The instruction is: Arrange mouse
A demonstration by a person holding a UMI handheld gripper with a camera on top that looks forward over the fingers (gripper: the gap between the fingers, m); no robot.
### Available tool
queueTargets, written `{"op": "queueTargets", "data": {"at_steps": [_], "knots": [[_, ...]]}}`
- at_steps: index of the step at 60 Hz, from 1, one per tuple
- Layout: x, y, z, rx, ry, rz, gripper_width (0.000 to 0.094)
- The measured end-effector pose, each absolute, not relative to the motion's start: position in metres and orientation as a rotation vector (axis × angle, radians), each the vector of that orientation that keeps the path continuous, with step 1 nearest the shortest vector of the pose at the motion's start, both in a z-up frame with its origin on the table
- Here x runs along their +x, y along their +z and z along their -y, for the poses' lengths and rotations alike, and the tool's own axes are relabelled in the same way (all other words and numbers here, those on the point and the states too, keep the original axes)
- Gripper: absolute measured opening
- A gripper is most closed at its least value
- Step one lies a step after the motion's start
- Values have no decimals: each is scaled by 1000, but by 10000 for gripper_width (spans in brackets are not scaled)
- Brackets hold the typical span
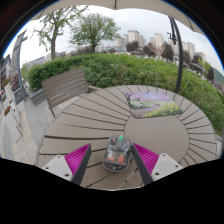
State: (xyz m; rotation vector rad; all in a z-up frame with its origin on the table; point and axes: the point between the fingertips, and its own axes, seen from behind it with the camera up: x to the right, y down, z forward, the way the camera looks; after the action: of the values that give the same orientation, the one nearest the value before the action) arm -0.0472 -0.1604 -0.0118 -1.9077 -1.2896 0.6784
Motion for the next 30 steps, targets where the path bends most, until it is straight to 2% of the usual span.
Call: {"op": "queueTargets", "data": {"at_steps": [8,14,18,26,30], "knots": [[-61,-15,162,-1922,699,1311,783],[-64,-18,159,-1920,686,1323,656],[-62,-19,150,-1911,647,1317,470],[-62,-16,150,-1910,633,1391,422],[-71,12,143,-1921,698,1362,411]]}}
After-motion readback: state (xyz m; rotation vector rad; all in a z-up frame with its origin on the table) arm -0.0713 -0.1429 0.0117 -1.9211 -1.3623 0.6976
